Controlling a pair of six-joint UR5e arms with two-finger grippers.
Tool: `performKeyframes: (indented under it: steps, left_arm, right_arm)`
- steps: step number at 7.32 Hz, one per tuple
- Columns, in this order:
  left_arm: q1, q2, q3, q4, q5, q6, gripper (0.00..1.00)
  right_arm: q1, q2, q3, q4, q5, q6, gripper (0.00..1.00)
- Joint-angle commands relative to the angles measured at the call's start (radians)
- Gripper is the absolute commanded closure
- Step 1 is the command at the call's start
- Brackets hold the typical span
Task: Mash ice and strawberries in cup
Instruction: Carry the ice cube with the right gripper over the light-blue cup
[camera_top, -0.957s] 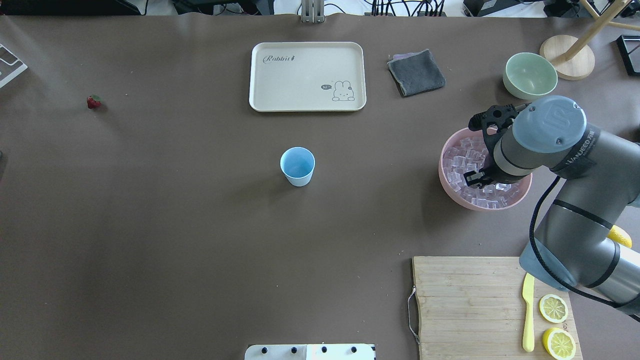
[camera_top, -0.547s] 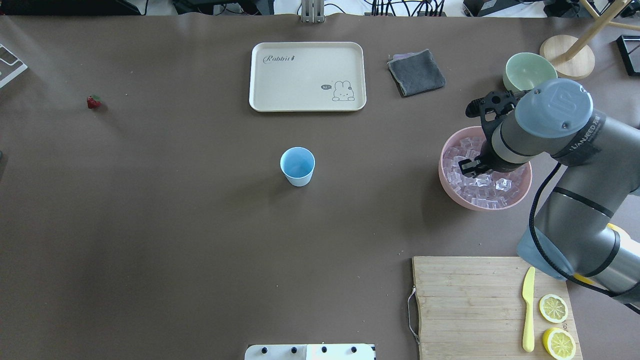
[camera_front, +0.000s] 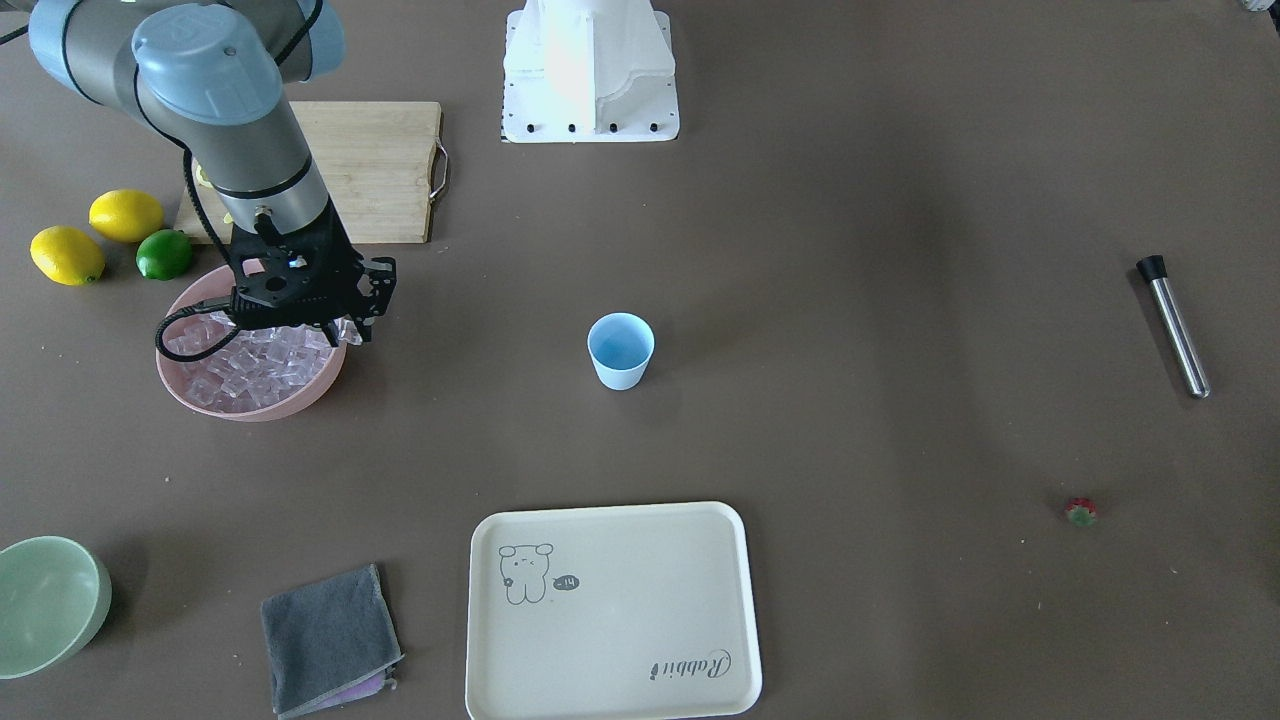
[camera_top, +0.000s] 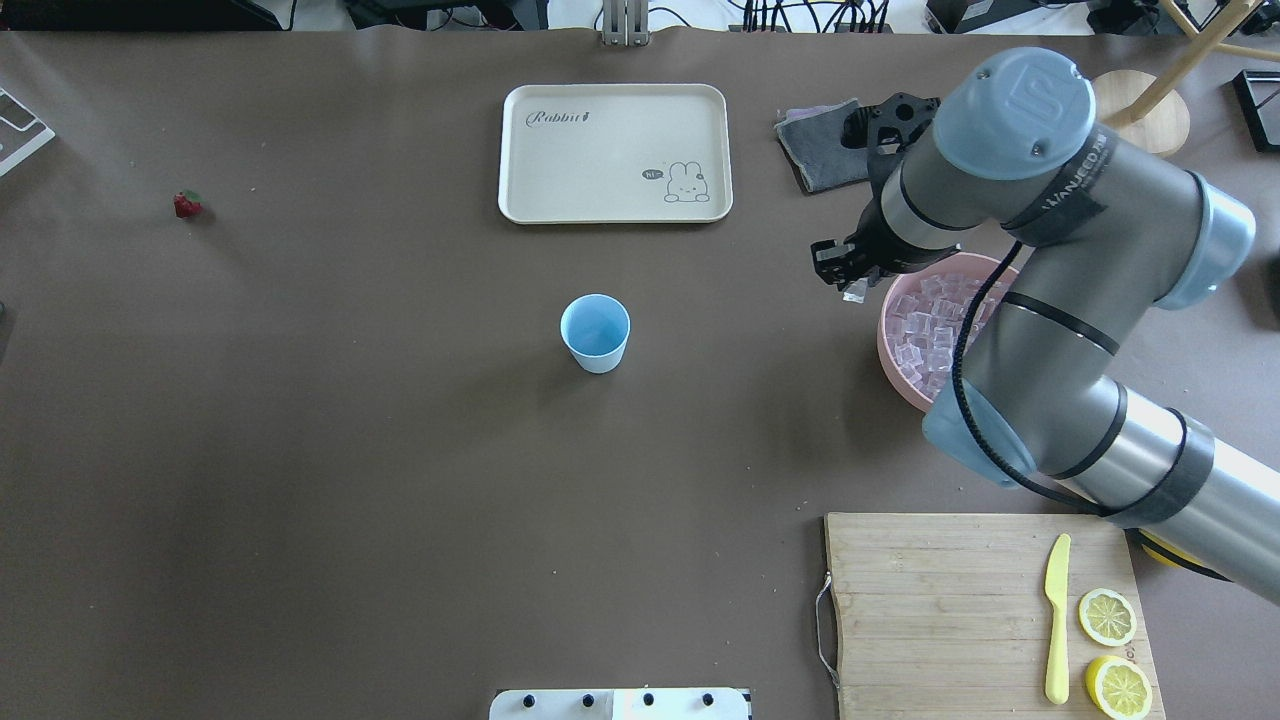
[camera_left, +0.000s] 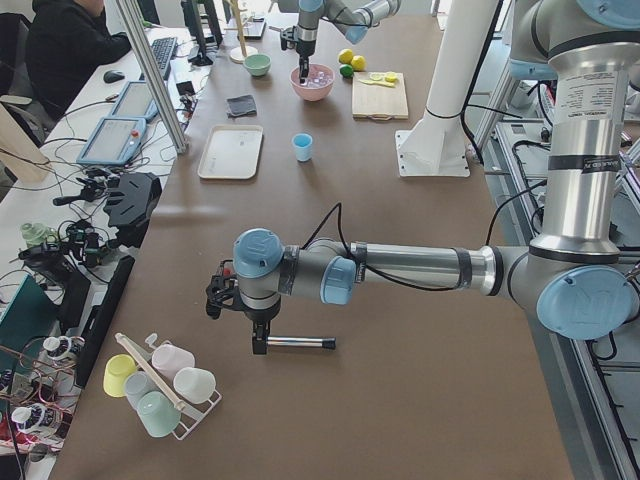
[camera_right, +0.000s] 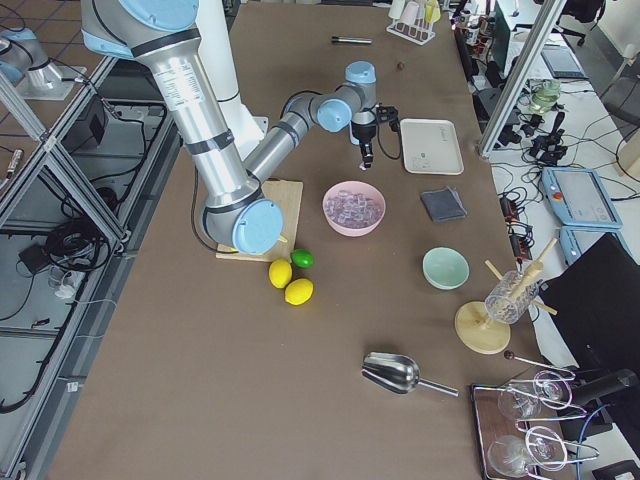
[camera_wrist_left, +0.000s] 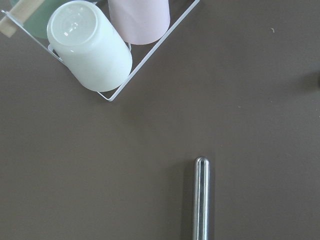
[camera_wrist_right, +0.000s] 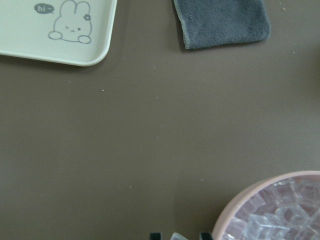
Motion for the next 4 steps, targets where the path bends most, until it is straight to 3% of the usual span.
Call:
performKeyframes:
  steps: [1,3,4]
  left_arm:
    - [0.000,-0.008,0.008,0.000,0.000,-0.001,0.01]
    - [0.002,-0.008,0.004,0.002,-0.032,-0.001,0.01]
    - [0.000,-0.009,0.001,0.002,-0.034,0.001,0.01]
  right_arm:
    - [-0.082,0.178,-0.090,0.005,-0.037,0.185,0.93]
    - [-0.129,0.244,-0.159,0.134,-0.041,0.284,0.96]
    - [-0.175,0.278,-0.229,0.210,-0.097,0.361,0.96]
